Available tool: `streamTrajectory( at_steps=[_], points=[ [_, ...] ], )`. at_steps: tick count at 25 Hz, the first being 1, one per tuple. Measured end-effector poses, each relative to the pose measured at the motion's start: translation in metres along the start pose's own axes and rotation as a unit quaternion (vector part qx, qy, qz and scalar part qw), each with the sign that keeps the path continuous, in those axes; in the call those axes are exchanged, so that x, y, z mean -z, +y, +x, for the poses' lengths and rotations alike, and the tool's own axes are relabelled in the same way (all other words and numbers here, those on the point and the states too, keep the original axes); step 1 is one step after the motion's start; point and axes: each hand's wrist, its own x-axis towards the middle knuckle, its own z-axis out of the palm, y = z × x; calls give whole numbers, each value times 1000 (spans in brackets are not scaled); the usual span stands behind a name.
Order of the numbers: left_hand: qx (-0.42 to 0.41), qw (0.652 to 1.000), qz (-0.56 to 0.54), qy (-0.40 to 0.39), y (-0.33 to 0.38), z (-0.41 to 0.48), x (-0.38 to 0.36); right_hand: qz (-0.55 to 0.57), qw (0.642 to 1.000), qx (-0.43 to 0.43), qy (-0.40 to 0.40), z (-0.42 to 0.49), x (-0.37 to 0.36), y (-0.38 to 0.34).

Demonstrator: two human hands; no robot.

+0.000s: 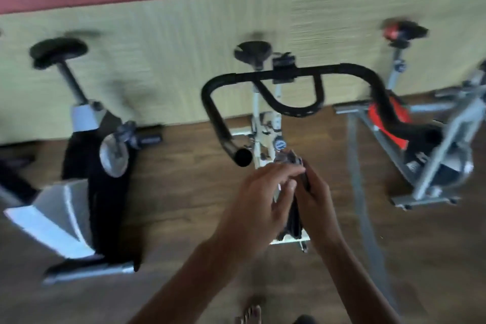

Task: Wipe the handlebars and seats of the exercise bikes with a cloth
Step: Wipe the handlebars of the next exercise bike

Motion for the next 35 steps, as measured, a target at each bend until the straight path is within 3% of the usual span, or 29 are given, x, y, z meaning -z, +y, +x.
streamTrajectory(
  at_steps=[3,6,9,11,14,18,22,32,35],
  points=[
    [35,998,24,52,11,-12,7,37,995,22,-85,24,-10,-3],
    [56,981,68,174,15,-19,1,27,990,33,-132,49,-12,1],
    [116,930,127,324,14,-8,-17,2,977,63,-203,72,-9,2],
    [195,901,103,372,14,6,-27,11,963,102,-250,80,-8,-2],
    [294,869,-16,398,9,26,-38,43,928,189,-317,84,-10,3],
    [346,842,-81,407,-2,33,-44,76,895,245,-366,80,-24,12],
    [359,828,-77,423,-9,30,-45,89,884,204,-411,78,-36,20],
    [346,812,-62,466,-19,34,-54,121,882,217,-400,107,-51,56],
    [336,809,-83,476,-24,34,-51,107,877,258,-391,110,-56,55]
  ],
)
